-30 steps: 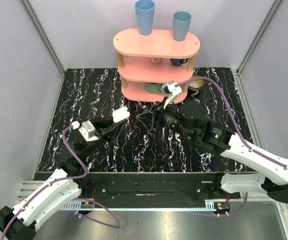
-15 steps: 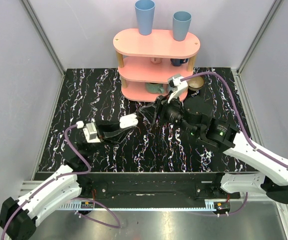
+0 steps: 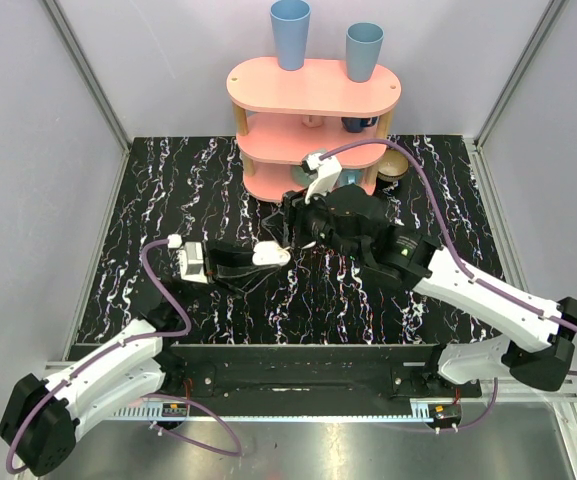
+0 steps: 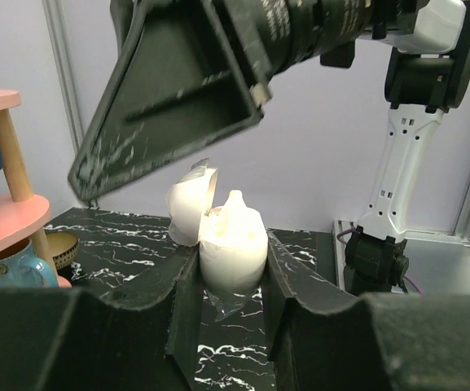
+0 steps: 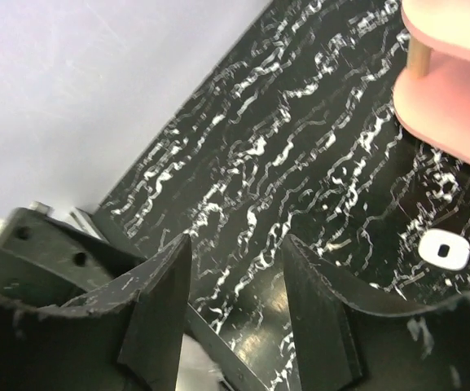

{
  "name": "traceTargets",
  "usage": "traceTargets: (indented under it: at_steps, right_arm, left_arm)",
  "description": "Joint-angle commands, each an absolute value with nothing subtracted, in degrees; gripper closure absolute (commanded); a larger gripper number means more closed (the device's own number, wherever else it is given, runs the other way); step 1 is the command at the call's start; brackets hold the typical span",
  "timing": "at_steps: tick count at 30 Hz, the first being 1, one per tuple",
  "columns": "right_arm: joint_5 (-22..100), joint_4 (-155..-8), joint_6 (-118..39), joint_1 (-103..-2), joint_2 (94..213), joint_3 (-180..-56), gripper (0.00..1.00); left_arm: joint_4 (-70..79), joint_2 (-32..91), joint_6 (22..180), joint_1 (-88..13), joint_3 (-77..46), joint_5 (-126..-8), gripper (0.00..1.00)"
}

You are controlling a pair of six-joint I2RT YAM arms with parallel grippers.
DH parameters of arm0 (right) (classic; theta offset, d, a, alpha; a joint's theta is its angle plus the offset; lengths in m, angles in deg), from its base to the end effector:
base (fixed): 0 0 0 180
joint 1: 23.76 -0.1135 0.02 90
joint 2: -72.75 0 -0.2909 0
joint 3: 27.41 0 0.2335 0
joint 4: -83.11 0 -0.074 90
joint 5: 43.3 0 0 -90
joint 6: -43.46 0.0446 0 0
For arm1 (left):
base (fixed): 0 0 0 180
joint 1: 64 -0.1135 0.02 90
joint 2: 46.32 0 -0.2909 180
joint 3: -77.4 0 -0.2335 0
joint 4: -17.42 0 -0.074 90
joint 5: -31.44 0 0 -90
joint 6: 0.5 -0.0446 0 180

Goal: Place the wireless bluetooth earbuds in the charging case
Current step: Close the charging case with the earbuds, then place the charging case with the earbuds at the center of the board.

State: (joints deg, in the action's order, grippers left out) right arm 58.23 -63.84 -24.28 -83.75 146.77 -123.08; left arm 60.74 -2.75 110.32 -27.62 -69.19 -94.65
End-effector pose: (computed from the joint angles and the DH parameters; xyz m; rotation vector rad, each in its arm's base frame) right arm 0.1439 0.2314 0.4560 -0.4514 1.7916 0.8512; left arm 0.0900 -0.0990 0.3330 0.7483 0.9298 -1.1970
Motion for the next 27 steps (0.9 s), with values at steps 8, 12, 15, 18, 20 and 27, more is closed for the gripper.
traceTargets:
  at_steps: [8,12,15,18,20,27]
  right_arm:
    - [56.5,-61.5,-21.8,-83.5,147.2,-122.6,0.44]
    - [54.3,-61.3,-19.6,-83.4,145.4,-119.2,0.45]
    - [53.3,-61.1,-17.1,-83.5,144.6,-116.9,0.46]
    - [54.0,-61.3,-15.5,-83.6,144.0,-114.7,0.46]
    - [55.6,-61.3,-15.0,-83.6,143.8,-114.1,0.44]
    - [70.3,-60.8,-16.1,-83.6,139.8,-112.9,0.20]
  left_arm:
    - [63.0,-4.4,108.9,-27.6,-67.5,-92.1,1.00]
    - [61.3,-5.4,108.5,-27.6,-68.2,-88.0,1.00]
    - [61.1,-6.2,108.6,-27.6,-68.6,-85.4,1.00]
    - [59.1,-6.7,108.2,-27.6,-68.4,-84.0,1.00]
    - [57.9,-6.5,108.1,-27.6,-68.4,-83.8,1.00]
    - [46.5,-4.8,107.5,-27.6,-65.7,-81.9,1.00]
